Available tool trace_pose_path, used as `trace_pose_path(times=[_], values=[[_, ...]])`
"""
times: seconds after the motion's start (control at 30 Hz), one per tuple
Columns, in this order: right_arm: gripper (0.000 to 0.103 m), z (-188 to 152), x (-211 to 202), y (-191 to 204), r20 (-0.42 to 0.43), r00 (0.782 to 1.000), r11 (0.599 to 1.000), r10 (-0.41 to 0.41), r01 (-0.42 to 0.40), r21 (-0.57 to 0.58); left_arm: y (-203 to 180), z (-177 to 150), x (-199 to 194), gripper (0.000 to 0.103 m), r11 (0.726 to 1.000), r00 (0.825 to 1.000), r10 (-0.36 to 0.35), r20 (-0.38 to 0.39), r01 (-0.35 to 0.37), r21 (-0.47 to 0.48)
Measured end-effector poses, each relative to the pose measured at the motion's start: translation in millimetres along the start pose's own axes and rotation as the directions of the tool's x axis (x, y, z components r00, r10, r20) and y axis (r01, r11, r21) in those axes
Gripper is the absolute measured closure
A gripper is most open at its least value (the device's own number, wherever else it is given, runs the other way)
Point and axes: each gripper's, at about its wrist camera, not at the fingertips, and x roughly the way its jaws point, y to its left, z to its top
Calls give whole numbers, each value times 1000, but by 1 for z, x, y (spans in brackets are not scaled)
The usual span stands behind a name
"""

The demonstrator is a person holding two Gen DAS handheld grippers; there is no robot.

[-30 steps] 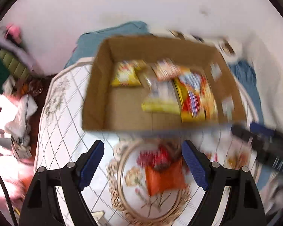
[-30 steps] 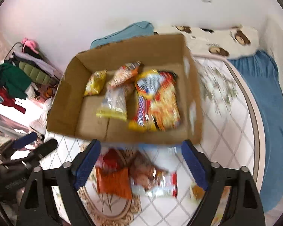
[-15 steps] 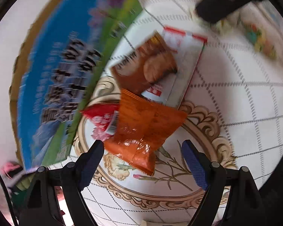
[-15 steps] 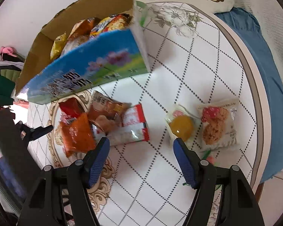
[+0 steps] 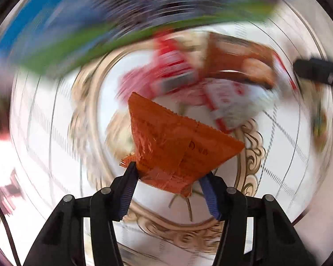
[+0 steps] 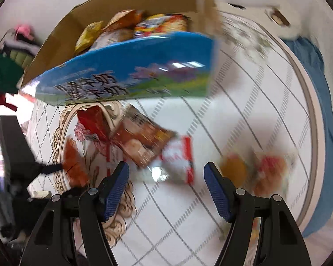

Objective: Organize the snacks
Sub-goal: 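Grasp the orange chip bag with the left tool while the right tool grasps the brown cookie packet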

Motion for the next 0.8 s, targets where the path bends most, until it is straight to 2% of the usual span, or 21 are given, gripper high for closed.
trace_pose_path(times=[0.07, 0.17, 0.23, 0.3, 0.37, 0.4, 0.53, 0.63, 0.7, 0.8], values=[[30, 15, 17, 19, -17, 1000, 996, -24, 22, -85, 21, -6, 1, 49, 989, 999, -53, 5, 53, -139], [30, 31, 45, 42, -41, 995, 977, -95, 85, -196, 46, -12, 5, 48, 946, 993, -117, 16, 117, -303], [30, 35, 60, 54, -37, 989, 956, -143, 129, -262, 52, -13, 6, 46, 931, 990, -139, 25, 139, -338], [31, 37, 72, 62, -50, 987, 947, -150, 129, -293, 58, -17, 9, 44, 929, 988, -150, 23, 149, -339], [33, 37, 75, 65, -59, 986, 953, -154, 132, -274, 58, -21, 17, 43, 940, 990, -141, 15, 139, -311], [45, 36, 75, 65, -79, 988, 964, -132, 109, -243, 59, -26, 23, 42, 946, 991, -135, 13, 133, -296], [45, 22, 74, 58, -170, 984, 992, -57, 37, -117, 58, -29, 41, 40, 963, 995, -102, -12, 95, -253], [45, 6, 78, 51, -265, 962, 998, 64, -68, -3, 59, -27, 44, 39, 961, 995, -97, -19, 88, -260], [44, -3, 77, 45, -287, 950, 992, 121, -110, 56, 59, -24, 43, 39, 962, 996, -90, -16, 82, -261], [35, -11, 68, 43, -259, 962, 996, 92, -84, 42, 51, -26, 40, 39, 966, 996, -83, -14, 77, -245]])
